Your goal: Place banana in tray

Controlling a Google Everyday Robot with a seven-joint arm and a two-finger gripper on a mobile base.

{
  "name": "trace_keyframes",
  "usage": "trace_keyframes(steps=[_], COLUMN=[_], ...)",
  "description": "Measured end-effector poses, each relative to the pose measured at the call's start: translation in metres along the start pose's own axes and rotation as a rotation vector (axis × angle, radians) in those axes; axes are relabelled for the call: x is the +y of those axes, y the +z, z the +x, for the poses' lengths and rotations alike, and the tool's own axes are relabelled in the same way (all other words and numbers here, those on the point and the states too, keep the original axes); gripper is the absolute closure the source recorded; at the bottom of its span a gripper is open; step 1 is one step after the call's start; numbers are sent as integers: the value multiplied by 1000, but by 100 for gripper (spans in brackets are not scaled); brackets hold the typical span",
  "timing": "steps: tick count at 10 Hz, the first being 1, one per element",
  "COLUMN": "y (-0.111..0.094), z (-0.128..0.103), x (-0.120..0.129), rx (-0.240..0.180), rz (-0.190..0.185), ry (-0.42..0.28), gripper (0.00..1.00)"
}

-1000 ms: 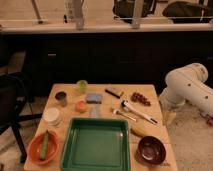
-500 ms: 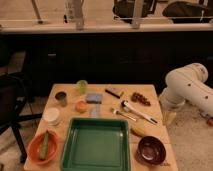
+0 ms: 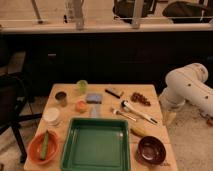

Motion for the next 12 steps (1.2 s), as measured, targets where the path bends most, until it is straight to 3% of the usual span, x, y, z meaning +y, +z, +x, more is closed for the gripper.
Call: trace_keyframes(steps=[5,8,12], y=[14,23,59], z=[-25,-35,-45], x=[-1,-7,-11], rx=[-42,-57,-84], rz=[16,16,32], ry=[254,323,414], gripper=[20,20,20])
